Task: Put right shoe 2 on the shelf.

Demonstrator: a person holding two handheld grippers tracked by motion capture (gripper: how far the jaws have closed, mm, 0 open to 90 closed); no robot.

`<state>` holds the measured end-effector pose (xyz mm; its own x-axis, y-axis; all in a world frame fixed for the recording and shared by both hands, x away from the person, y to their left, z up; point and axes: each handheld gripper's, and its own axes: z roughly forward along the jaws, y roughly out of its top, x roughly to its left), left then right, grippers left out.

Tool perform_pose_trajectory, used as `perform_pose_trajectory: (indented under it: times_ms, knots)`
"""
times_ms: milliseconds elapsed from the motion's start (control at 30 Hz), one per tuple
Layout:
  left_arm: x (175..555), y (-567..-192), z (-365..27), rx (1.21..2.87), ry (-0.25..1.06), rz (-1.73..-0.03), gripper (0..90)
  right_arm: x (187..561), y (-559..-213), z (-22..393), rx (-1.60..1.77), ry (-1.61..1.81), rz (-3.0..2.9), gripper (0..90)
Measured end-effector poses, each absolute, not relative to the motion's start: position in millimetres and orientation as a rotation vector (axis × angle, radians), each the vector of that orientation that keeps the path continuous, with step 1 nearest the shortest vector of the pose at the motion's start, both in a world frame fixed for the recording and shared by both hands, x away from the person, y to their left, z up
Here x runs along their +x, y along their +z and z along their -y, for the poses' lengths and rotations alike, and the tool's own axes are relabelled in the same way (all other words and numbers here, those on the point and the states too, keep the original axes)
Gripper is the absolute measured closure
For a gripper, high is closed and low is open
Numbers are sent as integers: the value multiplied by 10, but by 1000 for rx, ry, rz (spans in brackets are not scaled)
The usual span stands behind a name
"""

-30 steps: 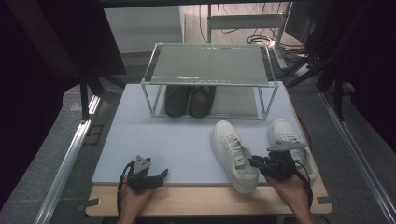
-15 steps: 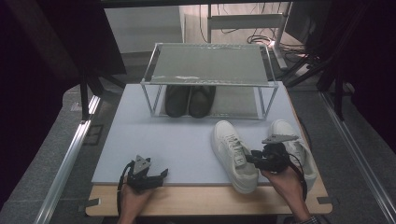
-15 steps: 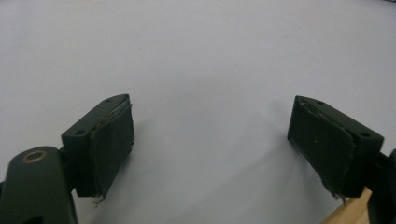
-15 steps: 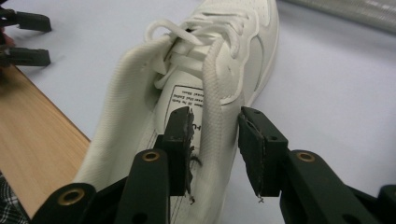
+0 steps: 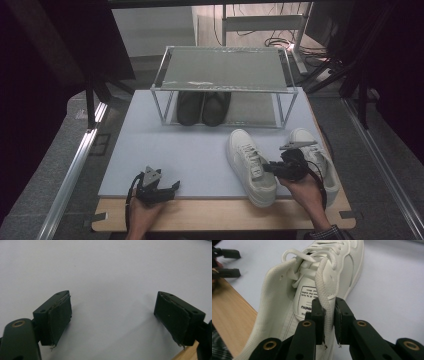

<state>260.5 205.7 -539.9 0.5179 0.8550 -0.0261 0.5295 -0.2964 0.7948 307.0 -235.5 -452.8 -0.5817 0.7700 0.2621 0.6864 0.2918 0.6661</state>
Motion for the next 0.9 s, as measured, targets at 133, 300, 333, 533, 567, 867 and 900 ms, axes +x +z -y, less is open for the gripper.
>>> perform_pose_trajectory:
  times_ms: [133,300,333,533,567,867,900]
  knots:
    - [2605,-5399,-2057,1975,527,-1130,148,3105,-4549,2419,1475,1259,-2414,807]
    - [2605,-5399,-2057,1975,527,-1130,147,3142,-4574,2473,1567,1350,-2386,813]
    - [2605,-5398,-2058,1976,527,-1130,148,3148,-4576,2480,1583,1362,-2377,813]
    - [2605,-5399,-2057,1975,527,-1130,148,3188,-4564,2504,1653,1428,-2357,816]
    - [2605,-5399,-2057,1975,527,-1130,147,3195,-4561,2503,1661,1439,-2354,817]
    - [2605,-5399,-2057,1975,526,-1130,148,3231,-4526,2527,1701,1607,-2325,816]
    - [2605,-5399,-2057,1974,526,-1130,148,3237,-4516,2528,1701,1623,-2320,816]
